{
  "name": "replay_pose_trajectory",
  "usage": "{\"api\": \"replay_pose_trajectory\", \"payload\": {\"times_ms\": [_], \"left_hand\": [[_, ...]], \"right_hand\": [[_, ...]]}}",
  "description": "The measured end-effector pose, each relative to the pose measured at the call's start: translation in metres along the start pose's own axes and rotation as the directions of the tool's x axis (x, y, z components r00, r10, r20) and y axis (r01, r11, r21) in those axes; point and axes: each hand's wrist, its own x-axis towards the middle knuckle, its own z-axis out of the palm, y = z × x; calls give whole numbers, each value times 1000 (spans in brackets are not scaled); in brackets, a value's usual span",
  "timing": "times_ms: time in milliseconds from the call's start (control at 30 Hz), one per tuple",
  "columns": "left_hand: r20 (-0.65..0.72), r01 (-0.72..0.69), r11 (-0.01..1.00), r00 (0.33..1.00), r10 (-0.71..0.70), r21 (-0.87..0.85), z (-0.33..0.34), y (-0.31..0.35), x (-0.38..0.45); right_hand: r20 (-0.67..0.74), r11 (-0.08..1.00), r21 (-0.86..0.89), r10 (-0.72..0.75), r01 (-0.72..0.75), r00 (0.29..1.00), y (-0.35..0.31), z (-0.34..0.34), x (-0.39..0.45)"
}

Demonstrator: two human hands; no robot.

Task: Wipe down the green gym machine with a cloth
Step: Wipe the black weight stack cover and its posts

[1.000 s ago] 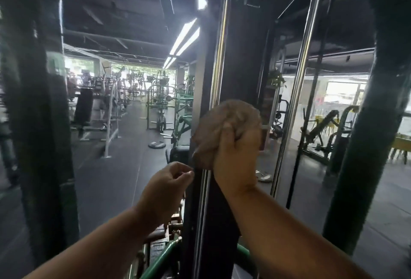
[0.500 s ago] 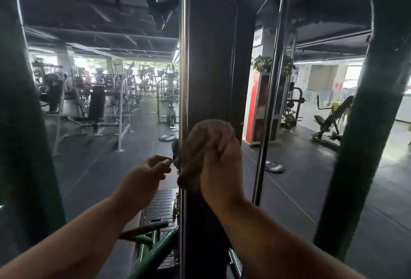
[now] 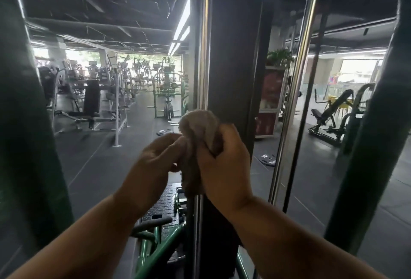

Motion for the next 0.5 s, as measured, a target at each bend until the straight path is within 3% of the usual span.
{"api": "replay_pose_trajectory", "payload": {"times_ms": [167, 333, 433, 500], "left_hand": [[71, 61, 992, 996, -53, -109, -17, -6, 5], [33, 75, 962, 997, -69, -261, -39, -19, 18], [-92, 5, 990, 996, -19, -142, -45, -21, 35], [-220, -88, 990, 969, 111, 112, -38, -15, 53]], "right_hand": [[18, 926, -335, -180, 176, 983, 8, 19, 6], [17, 924, -273, -275, 269, 961, 10, 21, 5], [-2, 937, -211, -285, 278, 959, 3, 16, 6], [-26, 935, -212, -297, 285, 955, 0, 11, 8]]}}
